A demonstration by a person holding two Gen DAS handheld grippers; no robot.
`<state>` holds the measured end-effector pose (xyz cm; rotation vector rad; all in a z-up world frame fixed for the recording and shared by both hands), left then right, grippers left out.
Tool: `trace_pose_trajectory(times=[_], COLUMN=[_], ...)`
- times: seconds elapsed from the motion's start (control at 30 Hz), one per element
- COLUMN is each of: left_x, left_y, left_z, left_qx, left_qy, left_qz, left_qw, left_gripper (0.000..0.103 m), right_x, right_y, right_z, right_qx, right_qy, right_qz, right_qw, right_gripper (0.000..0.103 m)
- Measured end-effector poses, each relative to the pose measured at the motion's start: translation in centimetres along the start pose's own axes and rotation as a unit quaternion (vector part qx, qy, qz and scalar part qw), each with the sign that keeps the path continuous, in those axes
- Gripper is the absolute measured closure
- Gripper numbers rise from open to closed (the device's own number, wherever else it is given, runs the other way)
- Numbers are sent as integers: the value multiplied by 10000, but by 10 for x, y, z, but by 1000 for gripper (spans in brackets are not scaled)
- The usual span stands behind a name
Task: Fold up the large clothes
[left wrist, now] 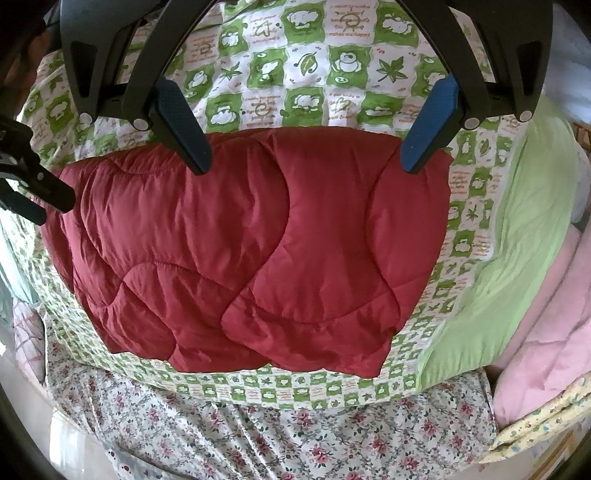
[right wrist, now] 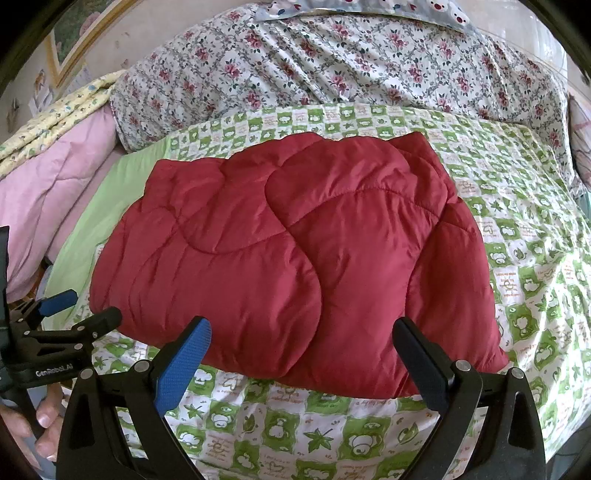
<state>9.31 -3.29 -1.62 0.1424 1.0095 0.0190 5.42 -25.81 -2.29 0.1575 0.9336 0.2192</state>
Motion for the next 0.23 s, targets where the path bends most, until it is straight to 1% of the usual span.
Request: trace_pose_trajectory(times=[0.17,0.23], left_x=[-1,-1], left_y=[-3,-6], left_z=[3,4], left_qx=[39,31], left_qy=[-65,-73], left_qz=[-11,-148], left_qw=[10000,9999], left_gripper=[1,1], right_x=[2,3], right_y=[-1,-2], right_z=[-1,-2], right_qx=[12,21], right_qy=[19,29], right_qz=[-2,15], right_qw=[10000,10000], right_gripper=[3,3])
Point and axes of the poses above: each gripper's, at about its wrist camera, not at the fingertips, and x roughly the way its jaws point, y to its left, z to its top, the point moved 10 cm from there along x, roughly the way its jaws point, and after that the axes turned 6 degrees about z, right-handed, at the moved point
